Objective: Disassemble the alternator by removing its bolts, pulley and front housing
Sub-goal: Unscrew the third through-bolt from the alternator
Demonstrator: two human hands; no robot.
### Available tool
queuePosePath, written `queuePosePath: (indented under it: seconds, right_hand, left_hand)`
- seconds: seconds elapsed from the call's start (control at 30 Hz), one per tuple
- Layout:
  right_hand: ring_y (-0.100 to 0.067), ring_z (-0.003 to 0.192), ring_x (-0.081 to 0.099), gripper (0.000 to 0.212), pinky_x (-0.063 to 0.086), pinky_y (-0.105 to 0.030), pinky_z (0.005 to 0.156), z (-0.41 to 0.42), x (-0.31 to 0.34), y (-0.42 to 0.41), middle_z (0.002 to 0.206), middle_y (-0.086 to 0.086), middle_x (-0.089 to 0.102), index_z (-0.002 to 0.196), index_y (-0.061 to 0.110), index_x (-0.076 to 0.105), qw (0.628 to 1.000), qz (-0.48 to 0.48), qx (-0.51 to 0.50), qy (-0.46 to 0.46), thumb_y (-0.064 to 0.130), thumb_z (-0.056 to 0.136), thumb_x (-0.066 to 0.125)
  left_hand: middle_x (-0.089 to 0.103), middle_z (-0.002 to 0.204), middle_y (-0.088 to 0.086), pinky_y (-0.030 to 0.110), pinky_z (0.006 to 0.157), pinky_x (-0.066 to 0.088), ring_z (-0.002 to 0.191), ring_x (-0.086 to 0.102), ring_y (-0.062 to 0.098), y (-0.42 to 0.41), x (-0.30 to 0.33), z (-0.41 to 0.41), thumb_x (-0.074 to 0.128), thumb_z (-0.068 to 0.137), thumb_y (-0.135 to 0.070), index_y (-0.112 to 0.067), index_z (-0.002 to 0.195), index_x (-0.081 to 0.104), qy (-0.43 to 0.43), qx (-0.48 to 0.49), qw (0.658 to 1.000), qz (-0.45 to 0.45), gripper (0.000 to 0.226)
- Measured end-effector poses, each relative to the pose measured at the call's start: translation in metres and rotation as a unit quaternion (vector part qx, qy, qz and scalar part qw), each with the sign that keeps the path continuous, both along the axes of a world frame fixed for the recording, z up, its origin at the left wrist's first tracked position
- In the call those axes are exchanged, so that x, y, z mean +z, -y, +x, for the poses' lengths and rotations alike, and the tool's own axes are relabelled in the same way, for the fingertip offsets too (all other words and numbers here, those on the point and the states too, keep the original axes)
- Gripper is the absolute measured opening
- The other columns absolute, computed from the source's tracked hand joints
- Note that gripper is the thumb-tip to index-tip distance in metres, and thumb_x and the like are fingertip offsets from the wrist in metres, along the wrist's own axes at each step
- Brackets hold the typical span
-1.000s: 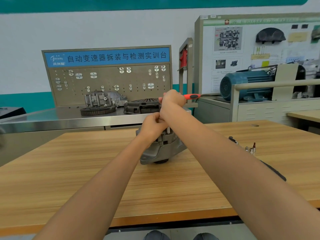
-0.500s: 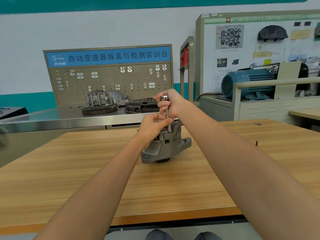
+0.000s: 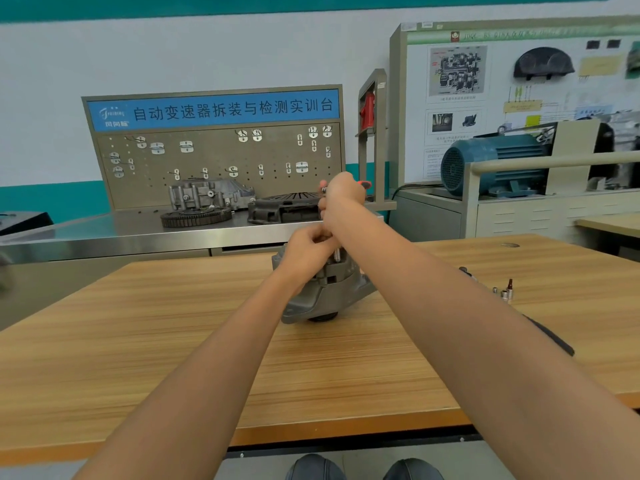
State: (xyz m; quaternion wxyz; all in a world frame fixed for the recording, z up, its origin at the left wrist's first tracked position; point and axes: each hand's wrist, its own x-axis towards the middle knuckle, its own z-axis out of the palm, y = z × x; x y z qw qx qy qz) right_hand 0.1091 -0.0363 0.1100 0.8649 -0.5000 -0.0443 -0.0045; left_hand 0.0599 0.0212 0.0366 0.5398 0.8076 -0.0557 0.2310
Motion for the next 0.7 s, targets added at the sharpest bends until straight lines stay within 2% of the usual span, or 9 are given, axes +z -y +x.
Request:
queuePosePath:
  seconds: [0.03, 0.1, 0.2, 0.3, 0.37, 0.47, 0.53, 0.6, 0.7]
  right_hand:
    - [-0.008, 0.037, 0.033, 0.019, 0.029, -0.02, 0.037, 0.0, 0.002, 0.002, 0.061, 0.001, 0.045, 0.077, 0.012, 0.042, 0.997, 0.041, 0.033, -0.059, 0.015, 0.095, 0.034]
    - [-0.007, 0.027, 0.02, 0.024, 0.014, -0.015, 0.03, 0.002, 0.003, 0.009, 0.047, 0.005, 0.045, 0.078, 0.014, 0.047, 0.987, 0.023, 0.117, -0.105, 0.02, 0.095, 0.032]
    - [-0.005, 0.027, 0.019, 0.025, 0.012, -0.017, 0.03, 0.001, 0.001, 0.021, 0.038, 0.009, 0.039, 0.078, 0.011, 0.051, 0.973, -0.049, 0.215, -0.06, 0.015, 0.094, 0.032]
    - [-0.005, 0.027, 0.019, 0.021, 0.013, -0.017, 0.03, -0.002, -0.001, 0.021, 0.039, 0.01, 0.039, 0.079, 0.013, 0.05, 0.971, -0.027, 0.232, -0.051, 0.014, 0.092, 0.033]
    - [-0.005, 0.028, 0.018, 0.019, 0.012, -0.016, 0.03, -0.004, -0.001, 0.018, 0.039, 0.01, 0.041, 0.081, 0.014, 0.048, 0.979, -0.004, 0.194, -0.057, 0.019, 0.092, 0.034]
    - [-0.007, 0.031, 0.02, 0.019, 0.015, -0.018, 0.031, -0.009, -0.001, 0.011, 0.045, 0.009, 0.044, 0.073, 0.015, 0.044, 0.993, -0.017, 0.103, -0.05, 0.021, 0.09, 0.037]
    - [-0.007, 0.039, 0.031, 0.015, 0.023, -0.019, 0.037, -0.017, -0.003, 0.004, 0.056, 0.005, 0.048, 0.076, 0.016, 0.043, 0.999, -0.02, 0.014, -0.024, 0.017, 0.091, 0.038]
    - [-0.007, 0.05, 0.043, 0.012, 0.031, -0.022, 0.045, -0.021, -0.008, -0.006, 0.065, 0.004, 0.054, 0.084, 0.014, 0.043, 0.996, -0.031, -0.084, 0.025, 0.017, 0.094, 0.038]
    - [-0.008, 0.056, 0.049, 0.008, 0.044, -0.03, 0.061, -0.023, -0.017, -0.019, 0.066, 0.005, 0.057, 0.099, 0.012, 0.035, 0.985, -0.033, -0.158, 0.069, 0.018, 0.096, 0.034]
  left_hand:
    - [0.069, 0.091, 0.014, 0.035, 0.078, 0.048, 0.081, 0.057, 0.018, 0.0, 0.001, -0.002, 0.059, 0.09, -0.013, -0.018, 0.083, 0.067, 0.0, -0.013, 1.0, -0.003, 0.011]
    - [0.07, 0.099, 0.018, 0.04, 0.091, 0.047, 0.087, 0.057, 0.019, -0.002, 0.001, -0.004, 0.06, 0.09, -0.015, -0.019, 0.085, 0.07, -0.006, -0.028, 0.999, -0.016, 0.012]
    - [0.07, 0.097, 0.013, 0.038, 0.089, 0.047, 0.088, 0.057, 0.02, -0.003, -0.001, -0.006, 0.061, 0.09, -0.016, -0.021, 0.085, 0.071, 0.0, -0.038, 0.999, -0.027, 0.012]
    - [0.071, 0.098, 0.013, 0.037, 0.09, 0.049, 0.089, 0.061, 0.021, -0.003, -0.004, -0.004, 0.064, 0.089, -0.015, -0.019, 0.09, 0.071, 0.016, -0.036, 0.999, -0.038, 0.008]
    - [0.068, 0.08, 0.006, 0.031, 0.075, 0.049, 0.075, 0.057, 0.017, -0.003, -0.007, -0.001, 0.065, 0.088, -0.014, -0.018, 0.085, 0.07, 0.029, -0.026, 0.998, -0.045, 0.006]
    - [0.048, 0.053, -0.012, 0.016, 0.052, 0.036, 0.049, 0.041, 0.002, 0.0, -0.01, 0.005, 0.067, 0.085, -0.014, -0.019, 0.072, 0.063, 0.041, 0.014, 0.998, -0.04, 0.015]
    - [0.048, 0.054, -0.011, 0.018, 0.051, 0.036, 0.05, 0.041, 0.002, 0.002, -0.013, 0.009, 0.065, 0.084, -0.008, -0.02, 0.068, 0.056, 0.049, 0.042, 0.997, -0.035, 0.022]
    - [0.05, 0.062, -0.009, 0.023, 0.056, 0.039, 0.057, 0.044, 0.005, 0.003, -0.015, 0.011, 0.056, 0.087, -0.001, -0.026, 0.067, 0.049, 0.062, 0.085, 0.994, -0.008, 0.032]
    - [0.043, 0.068, -0.013, 0.015, 0.062, 0.039, 0.062, 0.04, -0.001, 0.002, -0.018, 0.012, 0.044, 0.091, 0.006, -0.034, 0.068, 0.035, 0.078, 0.138, 0.987, 0.031, 0.047]
